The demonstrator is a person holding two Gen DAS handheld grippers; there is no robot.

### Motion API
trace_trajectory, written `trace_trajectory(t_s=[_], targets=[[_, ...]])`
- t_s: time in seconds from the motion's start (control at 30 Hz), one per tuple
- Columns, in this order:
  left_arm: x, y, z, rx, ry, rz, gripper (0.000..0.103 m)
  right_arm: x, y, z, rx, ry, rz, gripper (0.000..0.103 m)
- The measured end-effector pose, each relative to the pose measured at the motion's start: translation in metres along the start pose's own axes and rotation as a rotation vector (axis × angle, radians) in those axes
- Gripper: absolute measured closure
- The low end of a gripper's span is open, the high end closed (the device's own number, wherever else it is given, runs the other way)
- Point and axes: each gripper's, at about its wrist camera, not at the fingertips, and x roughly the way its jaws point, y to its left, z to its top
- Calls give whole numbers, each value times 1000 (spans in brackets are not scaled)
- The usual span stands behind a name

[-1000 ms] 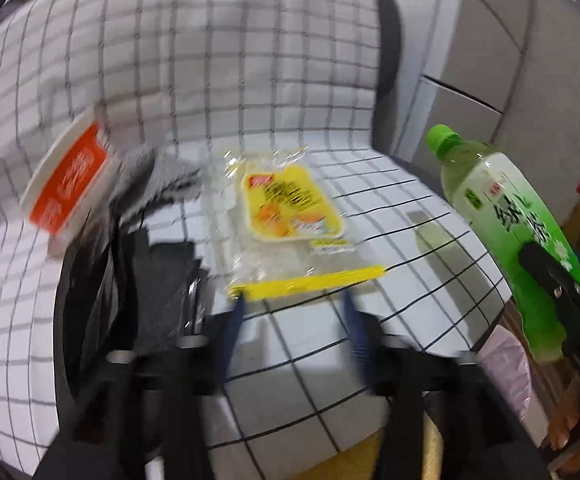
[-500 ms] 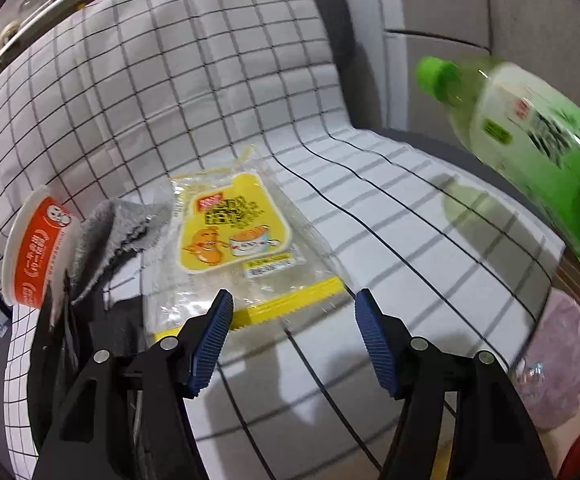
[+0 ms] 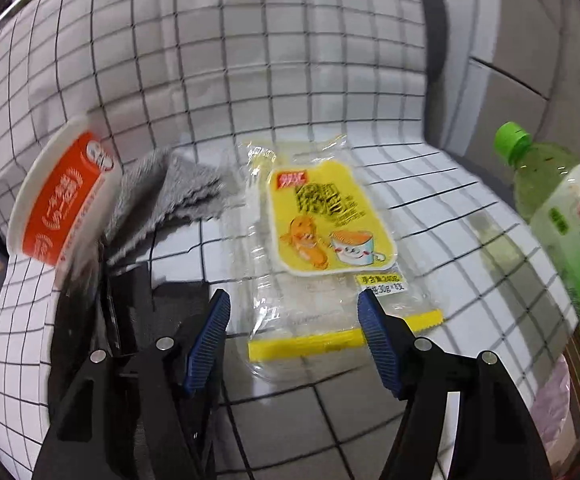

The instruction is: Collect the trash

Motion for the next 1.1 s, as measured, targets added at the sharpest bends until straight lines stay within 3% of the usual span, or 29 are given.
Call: trace_trajectory(t_s=[0.07, 0.1, 0.17, 0.27, 0.47, 0.63, 0.83, 1.1], targets=[[5, 2, -2, -12, 21, -18, 43, 2, 4, 0, -12, 2, 3, 45], [7, 2, -1, -7, 25, -14, 59, 3, 6, 0, -17, 5, 4, 45], [12, 0, -2, 13, 46, 11, 79, 7, 8, -1, -23, 16, 3, 45], [11, 4, -5, 1, 52, -1, 94, 18, 8, -1, -39, 32, -5, 45], [-13, 12, -5, -37, 14, -39, 93, 73, 5, 18, -71, 96, -35, 45], [-35, 22, -4, -79, -38, -49, 89, 127, 2, 28, -91, 178, -113, 45], [-58, 38, 0, -111, -128, -22, 69, 119, 5, 35, -66, 119, -66, 35], [-60, 53, 3, -142, -156, -27, 64, 114, 31, 43, -106, 64, -19, 35]])
